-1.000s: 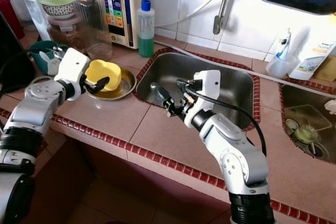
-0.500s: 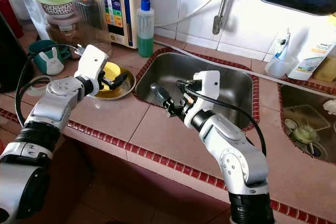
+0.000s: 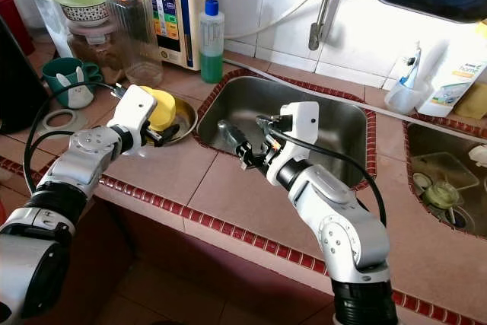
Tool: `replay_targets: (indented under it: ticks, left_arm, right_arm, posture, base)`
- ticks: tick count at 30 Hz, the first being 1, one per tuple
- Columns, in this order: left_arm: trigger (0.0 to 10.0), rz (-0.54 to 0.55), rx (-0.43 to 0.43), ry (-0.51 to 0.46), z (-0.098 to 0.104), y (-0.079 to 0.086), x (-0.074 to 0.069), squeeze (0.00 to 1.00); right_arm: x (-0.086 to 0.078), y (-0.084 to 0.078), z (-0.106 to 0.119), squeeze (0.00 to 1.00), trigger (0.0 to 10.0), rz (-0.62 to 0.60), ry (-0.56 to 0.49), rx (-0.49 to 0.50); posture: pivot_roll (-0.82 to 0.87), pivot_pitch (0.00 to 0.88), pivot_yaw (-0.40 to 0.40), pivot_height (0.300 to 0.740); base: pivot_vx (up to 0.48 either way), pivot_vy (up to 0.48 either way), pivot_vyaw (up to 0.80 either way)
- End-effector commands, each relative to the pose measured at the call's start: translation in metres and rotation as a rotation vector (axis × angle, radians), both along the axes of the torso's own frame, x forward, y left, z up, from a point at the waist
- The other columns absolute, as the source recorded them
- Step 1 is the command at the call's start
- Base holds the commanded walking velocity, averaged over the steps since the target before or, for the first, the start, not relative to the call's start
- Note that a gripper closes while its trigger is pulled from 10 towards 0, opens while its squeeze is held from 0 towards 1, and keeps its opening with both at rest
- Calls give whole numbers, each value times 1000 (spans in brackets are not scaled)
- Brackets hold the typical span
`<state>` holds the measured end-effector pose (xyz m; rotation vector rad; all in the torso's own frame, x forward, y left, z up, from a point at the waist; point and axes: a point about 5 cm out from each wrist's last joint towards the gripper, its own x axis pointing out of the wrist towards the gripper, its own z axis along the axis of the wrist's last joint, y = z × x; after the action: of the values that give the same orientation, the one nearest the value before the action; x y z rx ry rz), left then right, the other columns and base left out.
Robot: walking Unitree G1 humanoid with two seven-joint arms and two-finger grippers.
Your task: Kitchen organization
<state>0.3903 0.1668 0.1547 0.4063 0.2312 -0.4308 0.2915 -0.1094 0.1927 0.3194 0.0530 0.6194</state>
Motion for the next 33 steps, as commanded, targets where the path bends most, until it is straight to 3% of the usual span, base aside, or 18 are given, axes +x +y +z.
replay_targets:
  ticks: [1, 33]
  left_arm:
    - [0, -22, -3, -15, 6, -5, 3, 0]
    - [0, -27, 14, -63, 6, -3, 4, 0]
  right_arm:
    - [-2, -3, 4, 0, 10000, -12, -12, 2]
    - [-1, -2, 4, 0, 10000, -9, -8, 6]
  posture:
    - [172, 0, -42, 740]
    - [178, 0, -45, 740]
  base:
    - [0, 0, 0]
    - [0, 0, 0]
